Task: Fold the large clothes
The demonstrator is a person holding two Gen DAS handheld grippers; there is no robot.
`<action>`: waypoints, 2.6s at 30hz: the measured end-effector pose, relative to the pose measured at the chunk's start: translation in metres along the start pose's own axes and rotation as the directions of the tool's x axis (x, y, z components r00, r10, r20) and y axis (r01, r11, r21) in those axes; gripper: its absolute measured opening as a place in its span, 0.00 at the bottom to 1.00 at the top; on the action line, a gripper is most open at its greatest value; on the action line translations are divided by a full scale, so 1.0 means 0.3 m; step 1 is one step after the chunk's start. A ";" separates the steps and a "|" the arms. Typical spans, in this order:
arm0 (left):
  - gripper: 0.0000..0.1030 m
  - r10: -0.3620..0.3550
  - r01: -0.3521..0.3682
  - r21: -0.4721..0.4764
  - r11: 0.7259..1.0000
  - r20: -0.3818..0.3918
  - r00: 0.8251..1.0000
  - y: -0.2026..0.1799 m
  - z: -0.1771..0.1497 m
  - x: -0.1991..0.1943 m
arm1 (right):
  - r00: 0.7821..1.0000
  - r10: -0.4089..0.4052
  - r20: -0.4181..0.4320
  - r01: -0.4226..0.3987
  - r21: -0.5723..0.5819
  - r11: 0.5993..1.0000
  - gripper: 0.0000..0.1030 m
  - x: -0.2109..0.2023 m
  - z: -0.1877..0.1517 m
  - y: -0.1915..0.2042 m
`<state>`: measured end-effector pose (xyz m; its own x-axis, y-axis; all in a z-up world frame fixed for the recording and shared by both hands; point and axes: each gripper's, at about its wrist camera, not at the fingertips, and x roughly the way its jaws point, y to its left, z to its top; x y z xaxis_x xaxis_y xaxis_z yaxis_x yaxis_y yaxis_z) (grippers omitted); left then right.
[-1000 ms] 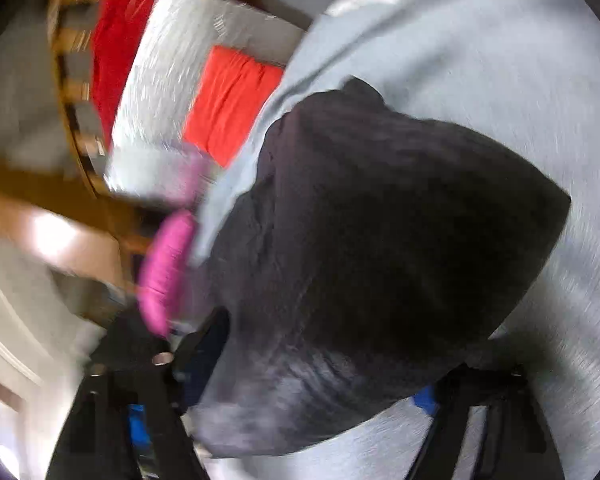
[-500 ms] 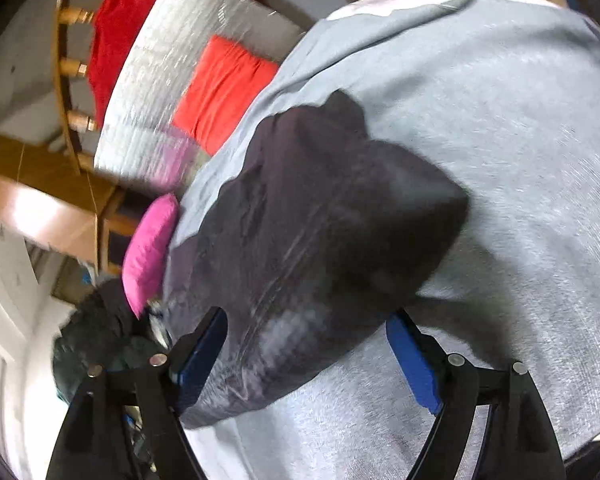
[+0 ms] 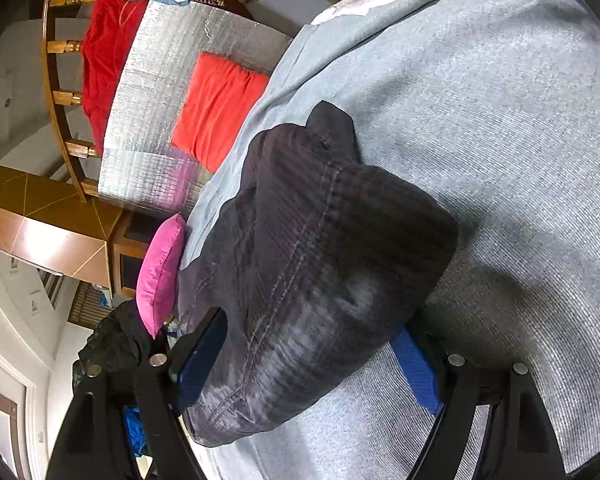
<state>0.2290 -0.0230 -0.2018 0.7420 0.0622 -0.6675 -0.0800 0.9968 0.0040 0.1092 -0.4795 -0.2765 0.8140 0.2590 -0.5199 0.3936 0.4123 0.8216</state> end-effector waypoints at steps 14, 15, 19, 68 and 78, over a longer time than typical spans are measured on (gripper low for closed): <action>0.75 0.036 -0.038 0.036 0.999 0.059 0.998 -0.014 0.015 -0.083 | 0.995 -0.088 -0.036 0.084 -0.110 0.990 0.82 -0.064 -0.079 0.050; 0.78 0.039 -0.042 0.043 0.998 0.069 0.997 -0.018 0.017 -0.098 | 0.993 -0.111 -0.030 0.106 -0.141 0.984 0.82 -0.079 -0.098 0.064; 0.84 0.041 -0.053 0.091 0.994 0.129 0.991 -0.043 0.028 -0.204 | 0.984 -0.178 0.027 0.176 -0.355 0.918 0.82 -0.149 -0.203 0.172; 0.99 -0.053 0.005 0.102 0.995 0.470 0.881 0.139 0.094 -1.134 | 0.869 0.000 0.495 0.429 -0.754 0.498 0.85 -0.847 -0.758 0.944; 0.99 -0.063 0.003 0.125 0.992 0.479 0.875 0.148 0.066 -1.178 | 0.862 0.023 0.506 0.432 -0.759 0.488 0.85 -0.888 -0.799 0.958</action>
<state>-0.0237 0.0003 0.0490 0.9737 0.0157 -0.2275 0.0061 0.9955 0.0951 -0.0970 -0.2207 0.0423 0.9271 -0.2088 -0.3114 0.2195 0.9756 -0.0008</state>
